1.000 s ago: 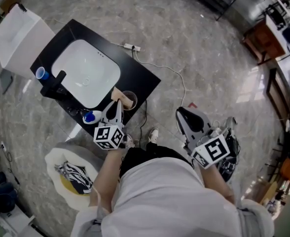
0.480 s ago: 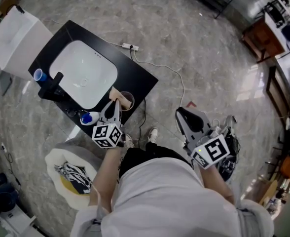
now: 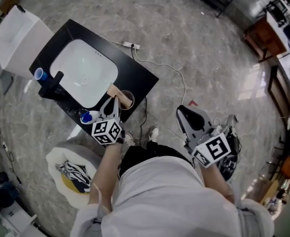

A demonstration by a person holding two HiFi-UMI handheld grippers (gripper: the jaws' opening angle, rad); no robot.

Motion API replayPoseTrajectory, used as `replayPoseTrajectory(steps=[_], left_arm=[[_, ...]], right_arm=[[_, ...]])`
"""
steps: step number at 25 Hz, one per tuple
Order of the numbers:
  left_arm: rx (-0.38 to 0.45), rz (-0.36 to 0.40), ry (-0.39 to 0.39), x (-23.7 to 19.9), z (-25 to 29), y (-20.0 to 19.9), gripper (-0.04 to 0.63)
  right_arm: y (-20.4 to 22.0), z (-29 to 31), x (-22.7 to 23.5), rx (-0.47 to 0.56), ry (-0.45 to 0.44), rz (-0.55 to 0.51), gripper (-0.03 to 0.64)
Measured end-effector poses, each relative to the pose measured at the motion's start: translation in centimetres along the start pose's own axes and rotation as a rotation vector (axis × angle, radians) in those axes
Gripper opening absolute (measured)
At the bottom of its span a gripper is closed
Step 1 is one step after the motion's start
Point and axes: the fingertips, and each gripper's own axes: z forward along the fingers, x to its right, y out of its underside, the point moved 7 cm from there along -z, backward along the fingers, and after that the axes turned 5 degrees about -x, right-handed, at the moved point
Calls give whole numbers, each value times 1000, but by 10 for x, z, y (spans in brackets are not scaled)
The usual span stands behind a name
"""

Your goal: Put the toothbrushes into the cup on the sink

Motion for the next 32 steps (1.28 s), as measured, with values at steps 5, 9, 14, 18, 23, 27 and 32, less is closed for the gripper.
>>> replayPoseTrajectory(steps=[5, 9, 14, 18, 23, 27, 32], left_arm=[[-10, 18, -11, 0, 2, -1, 5], [-16, 13, -21, -3, 2, -1, 8], [-10, -3, -21, -6, 2, -3, 42], [-15, -6, -30, -8, 2, -3, 78], [-24, 27, -48, -6, 2, -3, 107], [-17, 42, -60, -5, 1, -6, 145], [-10, 50, -93, -3, -1, -8, 170]], right_arm=[[-1, -2, -3, 9, 5, 1, 52], [0, -1, -6, 4, 9, 1, 51], [0, 2, -10, -3, 5, 1, 51], [1, 5, -15, -14, -1, 0, 51], [-1, 9, -15, -13, -7, 2, 51], [-1, 11, -16, -20, -12, -3, 52], [-3, 14, -16, -24, -22, -16, 51]])
